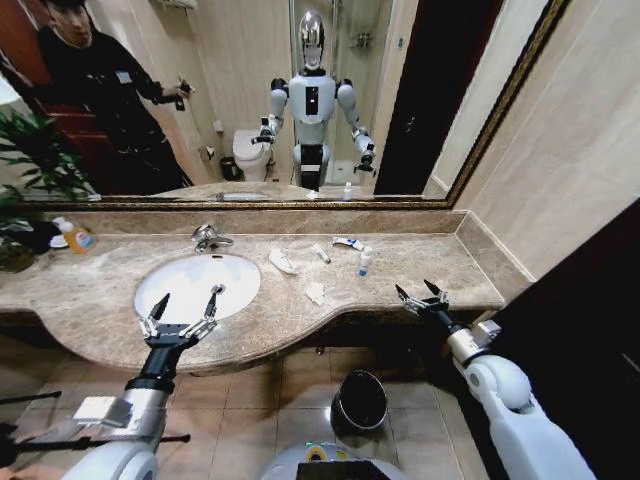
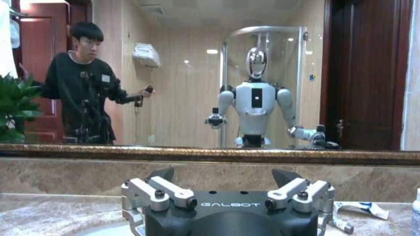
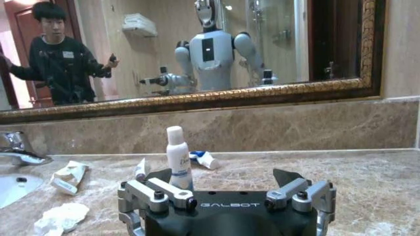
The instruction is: Pick up the trash from the sink and place it in the trash bin.
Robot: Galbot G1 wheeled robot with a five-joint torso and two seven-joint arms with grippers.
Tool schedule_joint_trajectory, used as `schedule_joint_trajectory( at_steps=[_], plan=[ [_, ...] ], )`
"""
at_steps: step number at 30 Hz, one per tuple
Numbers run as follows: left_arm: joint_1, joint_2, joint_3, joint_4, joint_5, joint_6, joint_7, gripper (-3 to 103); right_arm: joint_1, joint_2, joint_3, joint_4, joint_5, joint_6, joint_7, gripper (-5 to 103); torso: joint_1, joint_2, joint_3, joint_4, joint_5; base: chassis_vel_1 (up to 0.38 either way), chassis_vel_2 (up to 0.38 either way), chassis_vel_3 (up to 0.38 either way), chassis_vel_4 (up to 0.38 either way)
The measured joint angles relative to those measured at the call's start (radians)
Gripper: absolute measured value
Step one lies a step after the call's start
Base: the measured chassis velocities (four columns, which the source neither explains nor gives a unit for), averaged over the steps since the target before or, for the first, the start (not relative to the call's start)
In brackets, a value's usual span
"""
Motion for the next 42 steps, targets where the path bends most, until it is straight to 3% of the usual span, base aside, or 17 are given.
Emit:
schedule_joint_trajectory(
  at_steps=[14, 17, 22, 26, 29, 30, 31, 33, 36, 42],
  plan=[
    [0.000, 0.000, 0.000, 0.000, 0.000, 0.000, 0.000, 100, 0.026, -0.016, -0.009, -0.039, 0.032, 0.006, 0.007, 100, 0.000, 0.000, 0.000, 0.0001, 0.0001, 0.000, 0.000, 0.000, 0.000],
    [0.000, 0.000, 0.000, 0.000, 0.000, 0.000, 0.000, 100, 0.022, -0.026, -0.016, -0.037, 0.039, 0.012, -0.021, 100, 0.000, 0.000, 0.000, 0.0000, 0.0000, 0.000, 0.000, 0.000, 0.000],
    [0.000, 0.000, 0.000, 0.000, 0.000, 0.000, 0.000, 100, 0.094, -0.015, -0.107, -0.067, 0.024, 0.007, -0.091, 100, 0.000, 0.000, 0.000, 0.0000, 0.0000, 0.000, 0.000, 0.000, 0.000],
    [0.000, 0.000, 0.000, 0.000, 0.000, 0.000, 0.000, 100, 0.180, 0.009, -0.179, -0.119, -0.010, -0.007, -0.085, 100, 0.000, 0.000, 0.000, 0.0001, 0.0002, 0.000, 0.000, 0.000, 0.000],
    [0.000, 0.000, 0.000, 0.000, 0.000, 0.000, 0.000, 100, 0.255, 0.033, -0.248, -0.156, -0.031, -0.021, -0.024, 100, 0.000, 0.000, 0.000, 0.0003, -0.0003, 0.000, 0.000, 0.000, 0.000],
    [0.000, 0.000, 0.000, 0.000, 0.000, 0.000, 0.000, 100, 0.306, 0.053, -0.291, -0.190, -0.058, -0.022, 0.040, 100, 0.000, 0.000, 0.000, 0.0001, 0.0000, 0.000, 0.000, 0.000, 0.000],
    [0.000, 0.000, 0.000, 0.000, 0.000, 0.000, 0.000, 100, 0.306, 0.053, -0.291, -0.190, -0.058, -0.022, 0.040, 100, 0.000, 0.000, 0.000, 0.0001, 0.0000, 0.000, 0.000, 0.000, 0.000],
    [0.000, 0.000, 0.000, 0.000, 0.000, 0.000, 0.000, 100, 0.372, 0.081, -0.342, -0.242, -0.110, -0.021, 0.131, 100, 0.000, 0.000, 0.000, 0.0004, 0.0000, 0.000, 0.000, 0.000, 0.000],
    [0.000, 0.000, 0.000, 0.000, 0.000, 0.000, 0.000, 100, 0.400, 0.089, -0.372, -0.267, -0.130, -0.021, 0.180, 100, 0.000, 0.000, 0.000, 0.0003, -0.0004, 0.000, 0.000, 0.000, 0.000],
    [0.000, 0.000, 0.000, 0.000, 0.000, 0.000, 0.000, 100, 0.423, 0.097, -0.400, -0.294, -0.156, -0.019, 0.204, 100, 0.000, 0.000, 0.000, 0.0000, -0.0001, 0.000, 0.000, 0.000, 0.000]
  ],
)
